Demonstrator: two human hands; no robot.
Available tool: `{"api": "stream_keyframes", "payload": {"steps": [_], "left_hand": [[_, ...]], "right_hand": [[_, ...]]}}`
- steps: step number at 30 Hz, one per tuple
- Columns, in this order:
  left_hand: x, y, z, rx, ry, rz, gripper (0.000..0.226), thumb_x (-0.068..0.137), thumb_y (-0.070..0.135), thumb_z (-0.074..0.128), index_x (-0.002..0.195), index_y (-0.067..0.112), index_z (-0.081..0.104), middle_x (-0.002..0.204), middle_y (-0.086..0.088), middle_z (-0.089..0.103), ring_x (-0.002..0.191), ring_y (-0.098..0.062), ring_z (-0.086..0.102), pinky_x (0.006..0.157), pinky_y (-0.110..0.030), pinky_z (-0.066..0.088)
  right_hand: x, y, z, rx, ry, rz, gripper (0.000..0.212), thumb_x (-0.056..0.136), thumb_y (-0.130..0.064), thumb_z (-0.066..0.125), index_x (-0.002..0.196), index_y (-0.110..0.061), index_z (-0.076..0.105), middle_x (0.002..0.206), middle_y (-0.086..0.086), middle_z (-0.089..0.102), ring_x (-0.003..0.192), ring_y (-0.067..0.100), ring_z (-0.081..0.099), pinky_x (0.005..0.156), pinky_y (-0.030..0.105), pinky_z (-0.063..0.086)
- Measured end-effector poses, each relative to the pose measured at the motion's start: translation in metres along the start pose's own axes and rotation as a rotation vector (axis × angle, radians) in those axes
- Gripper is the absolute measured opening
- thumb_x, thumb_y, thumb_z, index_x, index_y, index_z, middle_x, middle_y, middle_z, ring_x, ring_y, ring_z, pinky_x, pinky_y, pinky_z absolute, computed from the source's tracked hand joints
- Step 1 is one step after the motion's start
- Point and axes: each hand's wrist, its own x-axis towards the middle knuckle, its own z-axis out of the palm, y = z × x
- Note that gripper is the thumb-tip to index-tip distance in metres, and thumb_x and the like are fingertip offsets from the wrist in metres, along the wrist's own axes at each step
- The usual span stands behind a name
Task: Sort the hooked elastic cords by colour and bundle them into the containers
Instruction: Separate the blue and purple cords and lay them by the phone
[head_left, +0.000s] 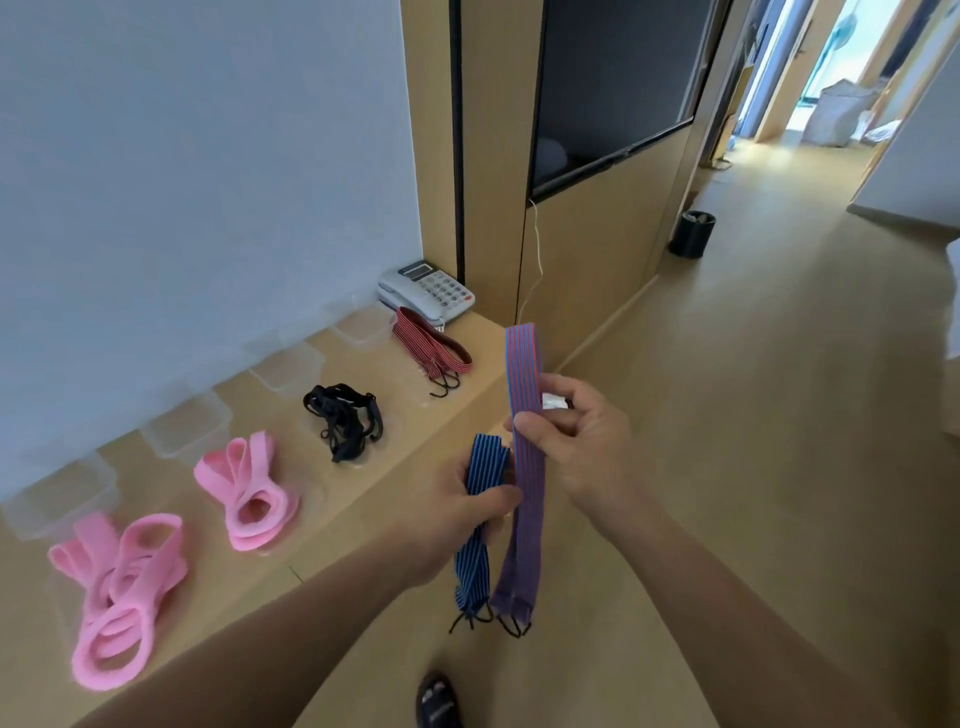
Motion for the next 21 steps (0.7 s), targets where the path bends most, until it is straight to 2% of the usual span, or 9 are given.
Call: {"api": "stream_keyframes", "payload": {"steps": [2, 4, 7, 9, 11, 13, 14, 17, 21], "left_hand": [[0.015, 0.002, 0.003, 0.072, 0.012, 0.001, 0.014, 0.090, 0.006, 0.067, 0.082, 0.001, 0.057, 0.050, -0.002, 0.049, 0.041, -0.012, 0.040, 0.047, -0.025, 0.035], [0.033, 0.006, 0.002, 0.075, 0.071, -0.018, 0.020, 0.090, 0.010, 0.068, 0.085, -0.006, 0.058, 0.046, -0.002, 0.048, 0.038, -0.012, 0.039, 0.044, -0.024, 0.033], [0.058, 0.016, -0.003, -0.011, 0.084, 0.002, 0.017, 0.091, 0.013, 0.067, 0.079, 0.003, 0.062, 0.045, -0.004, 0.046, 0.038, -0.014, 0.038, 0.044, -0.023, 0.033], [0.077, 0.024, -0.008, -0.097, 0.088, 0.017, 0.016, 0.091, 0.011, 0.066, 0.075, 0.008, 0.063, 0.044, -0.006, 0.045, 0.037, -0.015, 0.036, 0.043, -0.022, 0.033], [0.097, 0.030, -0.015, -0.132, 0.110, 0.030, 0.016, 0.091, 0.010, 0.066, 0.075, 0.011, 0.063, 0.044, -0.005, 0.046, 0.037, -0.015, 0.037, 0.043, -0.023, 0.034], [0.115, 0.032, -0.023, -0.114, 0.139, 0.044, 0.015, 0.091, 0.013, 0.067, 0.078, 0.006, 0.063, 0.046, -0.007, 0.047, 0.039, -0.017, 0.038, 0.044, -0.025, 0.035], [0.124, 0.032, -0.028, -0.100, 0.162, 0.050, 0.017, 0.091, 0.014, 0.067, 0.080, 0.002, 0.062, 0.047, -0.009, 0.047, 0.040, -0.018, 0.038, 0.046, -0.027, 0.036], [0.146, 0.026, -0.041, -0.031, 0.266, 0.025, 0.025, 0.090, 0.020, 0.069, 0.079, 0.003, 0.056, 0.049, -0.011, 0.048, 0.041, -0.019, 0.042, 0.051, -0.031, 0.038], [0.166, 0.015, -0.053, 0.037, 0.366, -0.017, 0.029, 0.090, 0.030, 0.070, 0.080, 0.007, 0.054, 0.051, -0.009, 0.050, 0.043, -0.017, 0.045, 0.053, -0.030, 0.038]], "right_hand": [[0.014, 0.002, -0.003, -0.024, 0.023, -0.009, 0.032, 0.085, -0.011, 0.072, 0.105, -0.031, 0.057, 0.080, 0.003, 0.076, 0.076, 0.020, 0.073, 0.077, 0.034, 0.057], [0.026, 0.009, -0.008, 0.008, 0.040, 0.009, 0.035, 0.086, -0.014, 0.071, 0.112, -0.030, 0.053, 0.084, 0.003, 0.076, 0.081, 0.020, 0.072, 0.083, 0.037, 0.055], [0.034, 0.025, -0.019, 0.105, 0.060, 0.060, 0.040, 0.090, -0.020, 0.067, 0.124, -0.020, 0.047, 0.098, -0.002, 0.075, 0.090, 0.009, 0.068, 0.082, 0.028, 0.051], [0.032, 0.041, -0.024, 0.127, -0.032, 0.131, 0.034, 0.089, -0.022, 0.065, 0.120, -0.017, 0.053, 0.100, -0.006, 0.073, 0.090, 0.004, 0.066, 0.078, 0.020, 0.050], [0.028, 0.056, -0.025, 0.111, -0.192, 0.243, 0.030, 0.089, -0.036, 0.064, 0.110, -0.014, 0.062, 0.094, 0.002, 0.071, 0.086, 0.016, 0.064, 0.073, 0.023, 0.050], [0.035, 0.068, -0.026, 0.047, -0.273, 0.320, 0.046, 0.084, -0.053, 0.065, 0.103, -0.011, 0.066, 0.086, 0.023, 0.063, 0.076, 0.033, 0.056, 0.065, 0.033, 0.049], [0.041, 0.070, -0.026, 0.031, -0.274, 0.330, 0.044, 0.087, -0.050, 0.063, 0.102, -0.009, 0.065, 0.084, 0.024, 0.063, 0.073, 0.036, 0.055, 0.063, 0.036, 0.047], [0.063, 0.076, -0.031, -0.066, -0.235, 0.320, 0.019, 0.100, -0.015, 0.049, 0.099, 0.001, 0.060, 0.079, 0.003, 0.072, 0.072, 0.035, 0.056, 0.063, 0.034, 0.051], [0.092, 0.060, -0.028, -0.093, -0.180, 0.241, 0.014, 0.098, -0.007, 0.051, 0.094, -0.008, 0.063, 0.078, 0.002, 0.074, 0.071, 0.021, 0.066, 0.066, 0.035, 0.055]]}}
